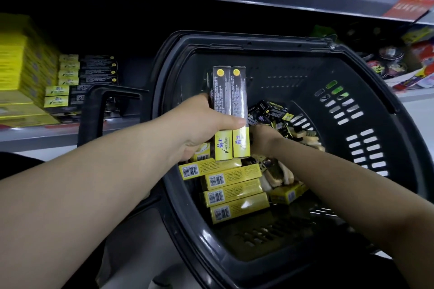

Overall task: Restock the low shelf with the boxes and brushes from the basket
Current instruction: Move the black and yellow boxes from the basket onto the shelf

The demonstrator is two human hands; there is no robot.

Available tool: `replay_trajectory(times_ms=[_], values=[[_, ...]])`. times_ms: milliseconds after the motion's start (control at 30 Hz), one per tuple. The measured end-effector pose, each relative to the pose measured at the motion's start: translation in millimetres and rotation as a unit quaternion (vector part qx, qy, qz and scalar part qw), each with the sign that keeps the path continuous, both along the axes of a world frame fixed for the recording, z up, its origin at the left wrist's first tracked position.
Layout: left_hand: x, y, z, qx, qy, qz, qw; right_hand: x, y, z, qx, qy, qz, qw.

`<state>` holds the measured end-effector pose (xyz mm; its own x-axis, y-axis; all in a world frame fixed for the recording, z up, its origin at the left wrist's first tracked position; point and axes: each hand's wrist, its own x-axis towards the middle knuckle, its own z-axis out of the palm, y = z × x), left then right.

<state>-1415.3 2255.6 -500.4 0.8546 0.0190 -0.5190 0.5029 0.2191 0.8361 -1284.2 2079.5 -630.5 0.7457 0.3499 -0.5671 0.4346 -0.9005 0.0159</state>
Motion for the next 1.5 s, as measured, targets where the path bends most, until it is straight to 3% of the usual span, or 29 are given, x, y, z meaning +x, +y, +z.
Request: replay_trajectory(times_ms=[67,100,167,233,367,533,767,1067,1200,1400,1500], values=[[0.4,-0.7,4.0,-0.003,-0.001,0.005,1.000,-3.0,2.3,16.0,0.107,0.081,-0.112,0.985],[0.2,-0.4,6.2,-0.010,-0.001,0.007,1.000,-8.1,3.5,28.4,0.195,0.149,-0.199,0.949],[-1.0,1.1,10.0,-0.025,0.001,0.017,1.000,-20.6,2.2,60.5,0.362,0.280,-0.298,0.838],[-3.9,4.8,15.0,-0.037,-0.008,0.024,0.999,-29.7,1.7,94.9,0.448,0.372,-0.279,0.763],[-18.5,20.7,34.8,-0.052,-0.031,0.008,0.998,-49.9,22.4,152.5,0.512,0.423,-0.190,0.723],[-50.5,52.4,53.1,-0.064,-0.055,0.005,0.996,-86.0,67.6,182.1,0.533,0.352,-0.250,0.728],[-96.9,122.5,60.0,-0.047,-0.044,0.022,0.998,-105.5,138.5,202.9,0.522,0.297,-0.176,0.780],[-155.1,239.4,30.6,0.055,0.024,0.234,0.970,-97.1,250.0,184.6,0.457,0.279,-0.208,0.818],[-165.8,268.1,13.7,0.071,0.040,0.248,0.965,-84.8,290.3,157.4,0.423,0.228,-0.230,0.846],[-165.0,291.4,-1.5,0.069,0.053,0.257,0.963,-64.1,335.8,112.0,0.456,0.189,-0.280,0.824],[-156.4,296.5,-6.4,0.077,0.062,0.247,0.964,-50.5,350.5,92.1,0.445,0.166,-0.287,0.832]])
